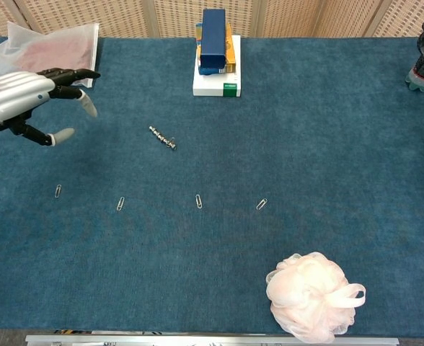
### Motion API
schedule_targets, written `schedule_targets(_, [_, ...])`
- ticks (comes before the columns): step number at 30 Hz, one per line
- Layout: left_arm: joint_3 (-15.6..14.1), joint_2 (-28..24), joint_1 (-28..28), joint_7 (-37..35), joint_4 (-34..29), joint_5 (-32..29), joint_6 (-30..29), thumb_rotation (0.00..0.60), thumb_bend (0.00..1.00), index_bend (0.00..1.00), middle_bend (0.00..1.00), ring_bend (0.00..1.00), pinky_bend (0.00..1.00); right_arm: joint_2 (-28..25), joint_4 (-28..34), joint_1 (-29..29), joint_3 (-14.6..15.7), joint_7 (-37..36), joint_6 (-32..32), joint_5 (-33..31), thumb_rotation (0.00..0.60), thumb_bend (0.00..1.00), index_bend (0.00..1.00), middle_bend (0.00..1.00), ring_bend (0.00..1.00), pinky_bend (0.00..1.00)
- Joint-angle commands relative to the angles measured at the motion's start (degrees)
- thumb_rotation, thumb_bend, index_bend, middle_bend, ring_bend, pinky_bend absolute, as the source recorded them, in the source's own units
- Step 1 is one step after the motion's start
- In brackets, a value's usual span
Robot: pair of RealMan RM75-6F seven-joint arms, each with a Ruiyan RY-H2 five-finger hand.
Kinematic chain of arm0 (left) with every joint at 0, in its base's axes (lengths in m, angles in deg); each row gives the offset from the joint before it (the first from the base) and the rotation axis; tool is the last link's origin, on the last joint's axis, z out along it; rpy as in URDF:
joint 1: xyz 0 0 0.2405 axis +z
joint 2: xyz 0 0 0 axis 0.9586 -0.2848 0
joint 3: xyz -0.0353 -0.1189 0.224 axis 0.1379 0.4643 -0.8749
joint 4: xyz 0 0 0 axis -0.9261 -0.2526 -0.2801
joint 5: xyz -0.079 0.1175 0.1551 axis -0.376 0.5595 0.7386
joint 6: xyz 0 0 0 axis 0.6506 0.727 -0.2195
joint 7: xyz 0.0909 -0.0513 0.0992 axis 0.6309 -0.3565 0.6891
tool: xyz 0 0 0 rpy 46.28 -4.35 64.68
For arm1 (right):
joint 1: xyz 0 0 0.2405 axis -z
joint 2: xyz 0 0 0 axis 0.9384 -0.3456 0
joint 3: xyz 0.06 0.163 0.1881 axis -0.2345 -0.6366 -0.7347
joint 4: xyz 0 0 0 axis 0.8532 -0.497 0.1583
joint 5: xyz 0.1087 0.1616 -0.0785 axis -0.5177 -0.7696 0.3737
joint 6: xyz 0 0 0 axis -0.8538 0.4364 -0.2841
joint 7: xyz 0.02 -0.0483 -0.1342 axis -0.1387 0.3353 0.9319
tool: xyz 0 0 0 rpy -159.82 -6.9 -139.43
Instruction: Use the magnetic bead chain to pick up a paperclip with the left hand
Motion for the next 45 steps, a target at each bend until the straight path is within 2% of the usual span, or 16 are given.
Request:
schedule_targets(1, [0.52,1.90,-2.86,1.24,2.44,-1.14,2.96,0.600,0.42,0.29,0.00,0.00,0.00,-0.30,-0.04,0.51,-0.35,-0.01,0.19,-0.18,0.600,0.00,0.06,0.04,0.00,0.00])
schedule_targets(12, [0.31,6.07,-7.99,3.90,6.68,-2.60,7.30,0.600,0.42,0.28,0.00,0.00,0.00,-0.33,-1.44,1.78,-1.50,-1.11,-0.97,-0.43,0.600,0.00,0.08,0.04,0.00,0.00])
schedule_targets(28, [0.78,8.63,-12.60,9.28,6.40,-7.75,12.54,0.600,0.42,0.40,0.00,0.00,0.00,0.06,-3.46,3.63,-2.28,-4.18,-1.99,1.33,0.600,0.00,0.09,0.04,0.00,0.00])
schedule_targets(31, [0.97,9.64,-13.40,10.18,6.73,-8.88,13.54,0.600,0.39,0.42,0.00,0.00,0.00,-0.08,-3.50,4.10,-2.40,-4.54,-1.87,1.46,0.600,0.00,0.09,0.04,0.00,0.00])
schedule_targets(37, [1.40,11.26,-14.83,11.37,7.57,-10.56,14.74,0.600,0.19,0.43,0.00,0.00,0.00,-0.24,-3.83,4.75,-2.53,-5.20,-2.25,1.62,0.600,0.00,0.09,0.04,0.00,0.00])
schedule_targets(45, [2.04,13.21,-16.51,12.88,9.24,-12.40,15.71,0.600,0.17,0.44,0.00,0.00,0.00,0.05,-4.62,5.16,-2.81,-6.13,-3.13,1.68,0.600,0.00,0.09,0.04,0.00,0.00])
